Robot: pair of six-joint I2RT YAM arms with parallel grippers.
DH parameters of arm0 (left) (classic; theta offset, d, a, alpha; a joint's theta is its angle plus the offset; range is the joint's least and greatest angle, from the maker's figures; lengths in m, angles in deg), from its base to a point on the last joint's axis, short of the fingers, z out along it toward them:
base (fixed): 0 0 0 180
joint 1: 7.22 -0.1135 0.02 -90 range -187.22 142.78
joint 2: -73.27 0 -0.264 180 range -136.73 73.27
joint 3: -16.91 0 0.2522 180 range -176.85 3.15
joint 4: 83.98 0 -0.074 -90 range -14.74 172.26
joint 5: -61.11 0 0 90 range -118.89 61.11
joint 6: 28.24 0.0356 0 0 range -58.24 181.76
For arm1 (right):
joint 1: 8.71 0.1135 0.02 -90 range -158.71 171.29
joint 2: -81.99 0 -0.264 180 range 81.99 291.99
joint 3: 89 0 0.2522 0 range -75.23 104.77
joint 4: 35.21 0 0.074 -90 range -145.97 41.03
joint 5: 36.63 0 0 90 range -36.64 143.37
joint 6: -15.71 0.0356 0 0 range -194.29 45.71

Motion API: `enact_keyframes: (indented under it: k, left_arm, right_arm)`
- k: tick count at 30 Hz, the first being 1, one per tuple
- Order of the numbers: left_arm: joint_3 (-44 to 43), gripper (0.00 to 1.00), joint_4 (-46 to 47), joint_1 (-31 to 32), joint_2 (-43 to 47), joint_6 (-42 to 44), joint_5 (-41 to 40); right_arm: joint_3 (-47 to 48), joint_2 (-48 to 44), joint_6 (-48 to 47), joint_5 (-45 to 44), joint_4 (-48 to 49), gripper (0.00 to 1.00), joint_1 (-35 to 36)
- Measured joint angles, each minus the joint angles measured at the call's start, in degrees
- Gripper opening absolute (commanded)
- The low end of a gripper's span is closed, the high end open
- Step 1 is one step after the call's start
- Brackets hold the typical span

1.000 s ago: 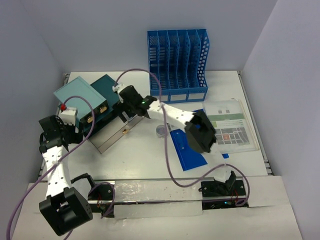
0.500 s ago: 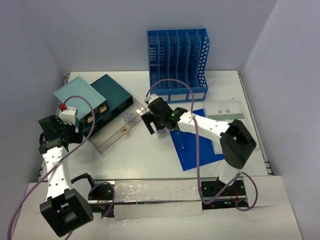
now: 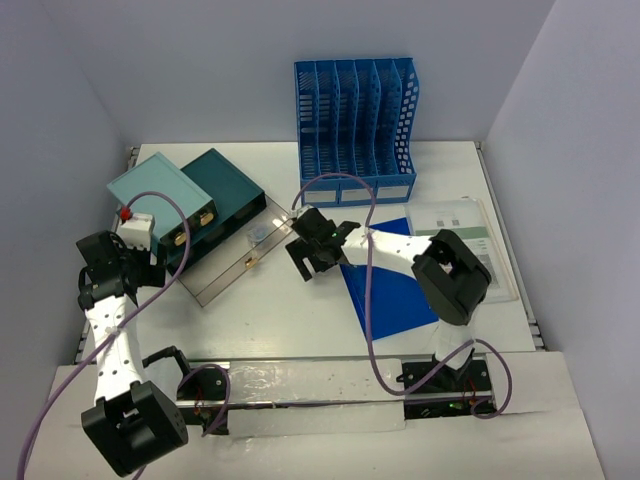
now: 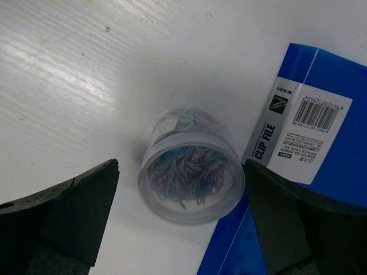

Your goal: Organize the desk

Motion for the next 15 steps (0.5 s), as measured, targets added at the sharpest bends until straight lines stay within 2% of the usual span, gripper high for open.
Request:
enact_keyframes:
  k: [1,4,7,10,13,15]
  left_arm:
    - [0.0,0.94,-0.01,0.0,0.0,0.0,0.0]
    - [0.0,0.93,-0.01,0.0,0.0,0.02,0.0]
    - [0.0,0.94,0.0,0.0,0.0,0.0,0.0]
    - [0.0,0.94,0.0,0.0,0.0,0.02,0.0]
    - [0.0,0.94,0.0,0.0,-0.02,0.02,0.0]
    - [0.0,0.94,0.0,0.0,-0.02,0.01,0.0]
  right_arm:
    - [0.03,0.8,0.02,-0.11,-0.03,0.94,-0.12]
    - [0.03,1.92,0.07,-0.46,-0.4,0.84,-0.43]
    - [0.05,1.93,0.18,-0.44,-0.12,0.51,-0.5]
    - [0.16,1.93,-0.02,-0.21,0.05,0.31,-0.53]
    - [0.65,1.91,-0.21,-0.21,-0.28,0.22,-0.47]
    - [1.58,1.82,-0.72,-0.7,-0.68,0.21,0.02]
